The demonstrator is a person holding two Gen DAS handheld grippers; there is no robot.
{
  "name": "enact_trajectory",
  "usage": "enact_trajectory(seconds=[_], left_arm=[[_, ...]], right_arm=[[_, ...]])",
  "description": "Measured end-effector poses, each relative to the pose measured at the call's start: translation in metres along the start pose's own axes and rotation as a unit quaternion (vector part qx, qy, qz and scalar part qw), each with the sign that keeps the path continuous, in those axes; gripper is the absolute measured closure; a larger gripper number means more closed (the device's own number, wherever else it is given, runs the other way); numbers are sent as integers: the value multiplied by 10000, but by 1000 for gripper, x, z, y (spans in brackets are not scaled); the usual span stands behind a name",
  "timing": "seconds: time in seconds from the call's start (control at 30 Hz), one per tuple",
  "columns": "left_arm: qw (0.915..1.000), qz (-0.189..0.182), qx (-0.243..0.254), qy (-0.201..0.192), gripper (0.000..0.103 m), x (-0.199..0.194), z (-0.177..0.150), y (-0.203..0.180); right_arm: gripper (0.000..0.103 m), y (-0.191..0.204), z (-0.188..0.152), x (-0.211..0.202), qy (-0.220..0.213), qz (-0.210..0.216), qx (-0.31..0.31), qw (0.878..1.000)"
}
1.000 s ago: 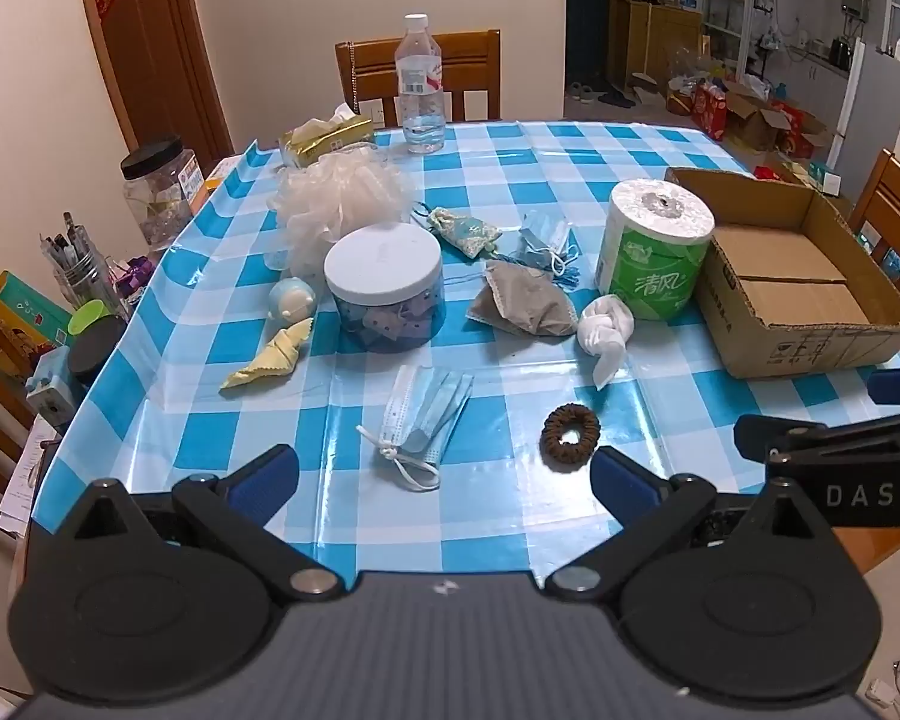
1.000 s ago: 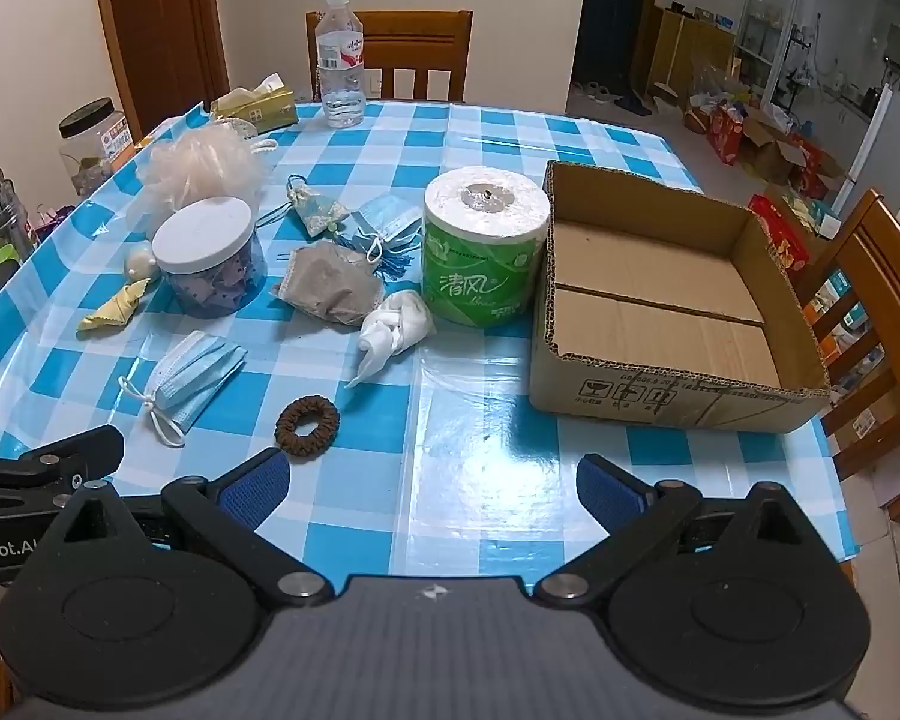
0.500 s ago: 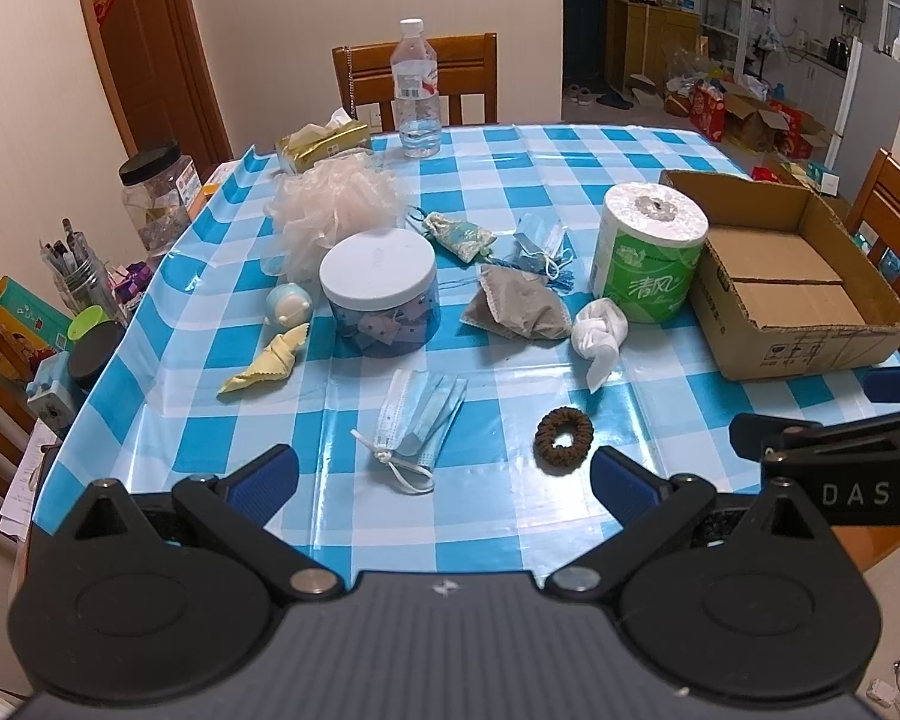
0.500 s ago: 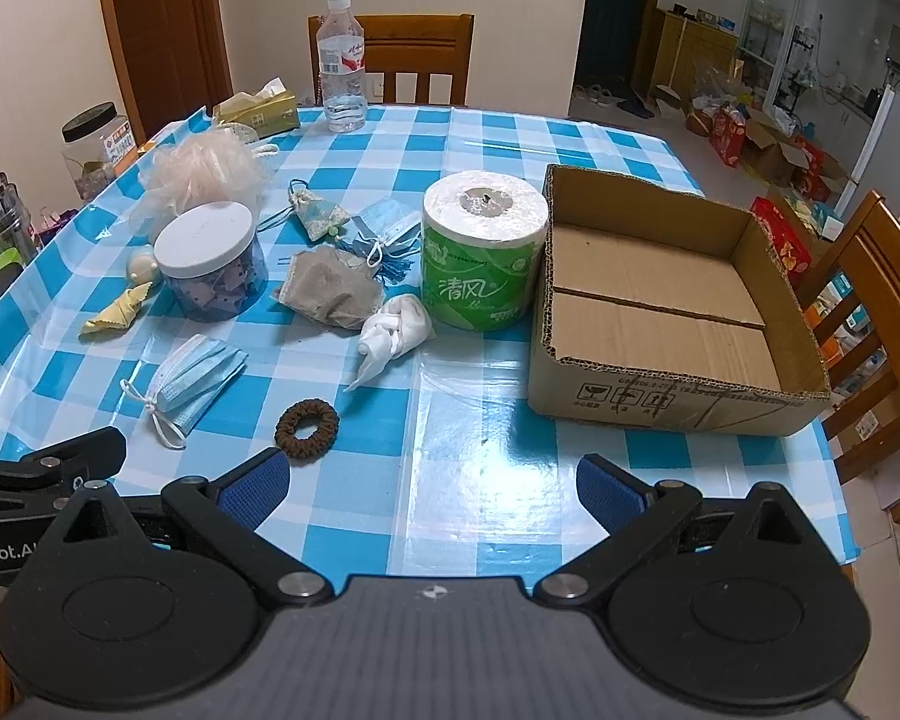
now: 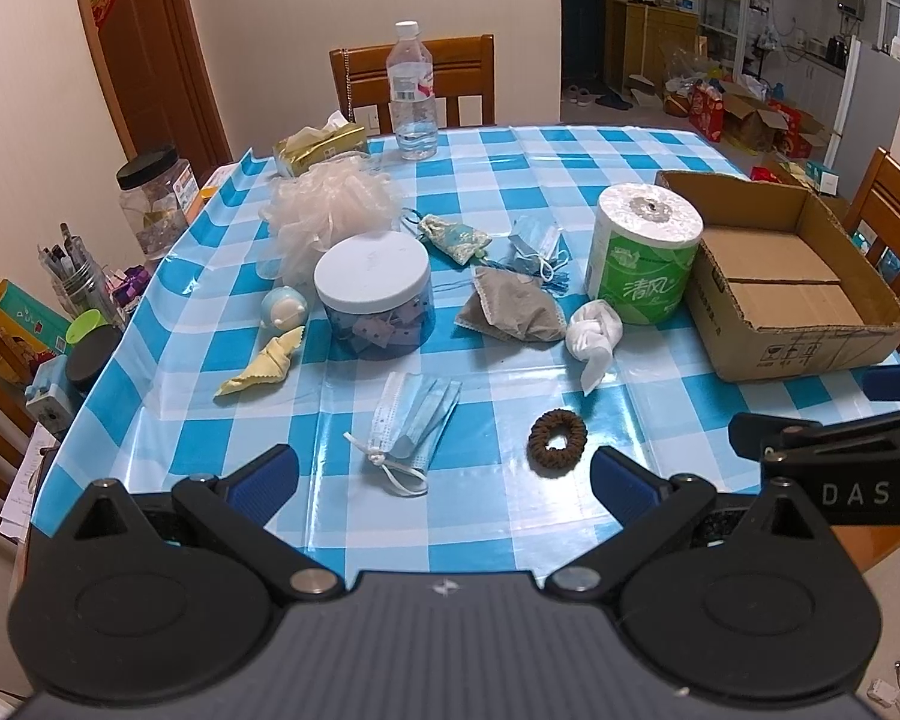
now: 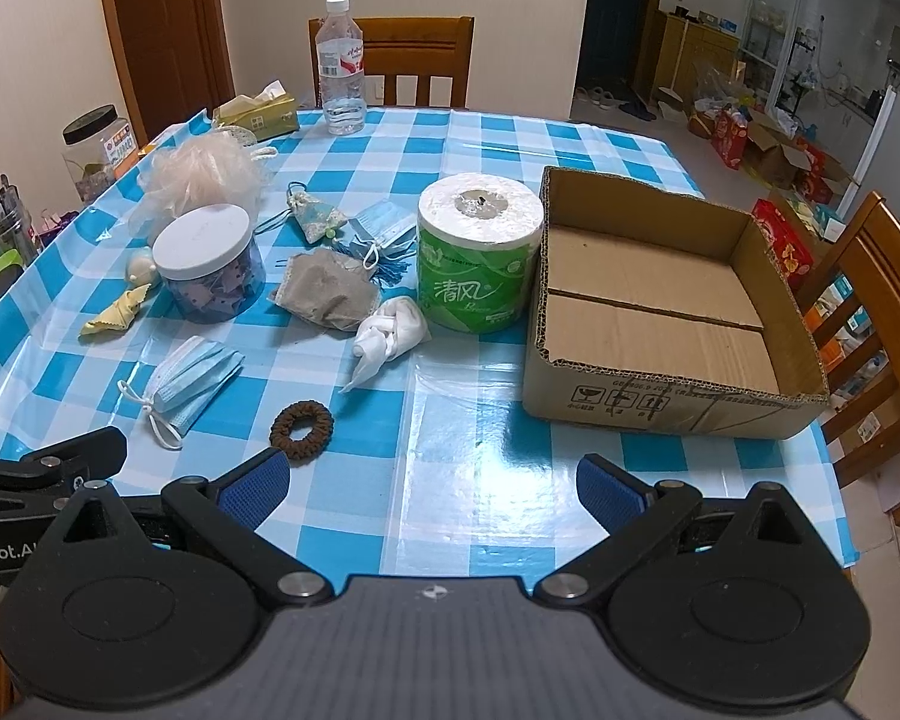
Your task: Organize soft objects
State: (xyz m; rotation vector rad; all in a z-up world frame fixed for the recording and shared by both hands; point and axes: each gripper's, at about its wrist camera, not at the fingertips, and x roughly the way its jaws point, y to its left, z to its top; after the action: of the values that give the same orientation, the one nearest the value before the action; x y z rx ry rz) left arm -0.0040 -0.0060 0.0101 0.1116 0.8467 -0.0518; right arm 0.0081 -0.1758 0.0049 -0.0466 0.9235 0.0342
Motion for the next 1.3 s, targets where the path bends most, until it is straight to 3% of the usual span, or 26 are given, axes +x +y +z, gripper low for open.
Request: enact_trajectory(seconds=[0.83,1.3], left_arm=[[9993,-258,219,-188,1,8,1,-3],[9975,-506,389,-287,1,33,-12,20]], right_arm=[[0,-9,-3,0,-99,75,15,9999],[0,13,-5,26,-181,386,-322,9986]])
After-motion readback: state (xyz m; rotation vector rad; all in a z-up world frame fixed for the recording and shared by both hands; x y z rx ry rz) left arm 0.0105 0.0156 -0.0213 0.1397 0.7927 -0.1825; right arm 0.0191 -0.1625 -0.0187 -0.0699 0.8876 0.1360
